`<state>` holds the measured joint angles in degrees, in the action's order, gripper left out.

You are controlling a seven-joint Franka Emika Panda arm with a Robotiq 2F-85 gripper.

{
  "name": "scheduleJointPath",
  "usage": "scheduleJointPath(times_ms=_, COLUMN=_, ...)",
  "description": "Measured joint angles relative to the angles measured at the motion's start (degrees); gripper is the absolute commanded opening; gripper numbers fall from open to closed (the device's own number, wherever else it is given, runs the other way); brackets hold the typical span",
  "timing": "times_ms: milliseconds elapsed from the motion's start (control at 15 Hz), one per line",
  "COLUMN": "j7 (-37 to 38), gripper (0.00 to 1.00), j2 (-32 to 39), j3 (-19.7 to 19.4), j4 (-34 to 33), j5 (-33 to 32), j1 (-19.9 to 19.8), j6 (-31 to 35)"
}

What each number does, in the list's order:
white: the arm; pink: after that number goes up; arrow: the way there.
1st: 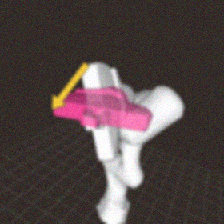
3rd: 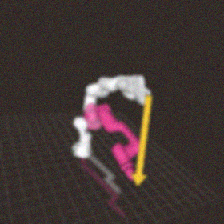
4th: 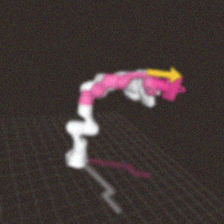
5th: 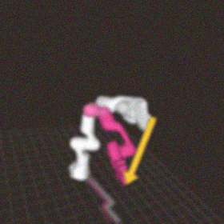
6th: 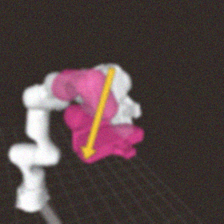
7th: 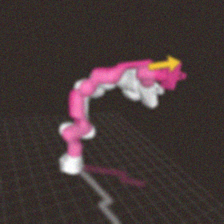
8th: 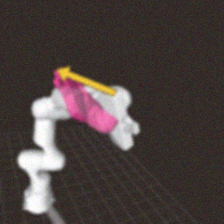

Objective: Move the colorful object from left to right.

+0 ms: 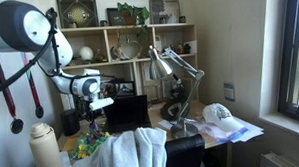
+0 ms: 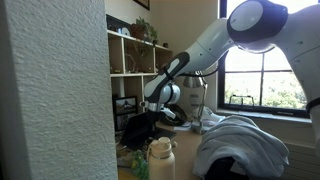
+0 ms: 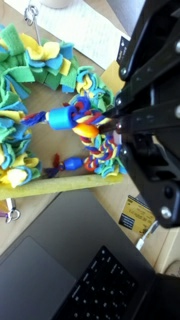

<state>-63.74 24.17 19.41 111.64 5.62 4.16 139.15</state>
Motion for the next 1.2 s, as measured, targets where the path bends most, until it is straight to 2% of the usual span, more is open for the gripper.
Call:
scheduleJointPath(times_ms=600, j7=-0.21, gripper=0.02, j2=-11.89, j3=-1.09, j4=2.10, j5=8.70, j1=-1.19, j6=-0.09)
scheduleJointPath(times_ms=933, j7=0.04, gripper=0.02, j2=-16.21, j3=-6.87, j4=2.10, j5=10.59, j1=-2.32, j6=0.39)
scheduleJointPath(times_ms=1200, j7=1.72, gripper=0.02, j2=-15.57, j3=-12.81, j4=2.22, j5=8.44, j1=-3.67, j6=4.61)
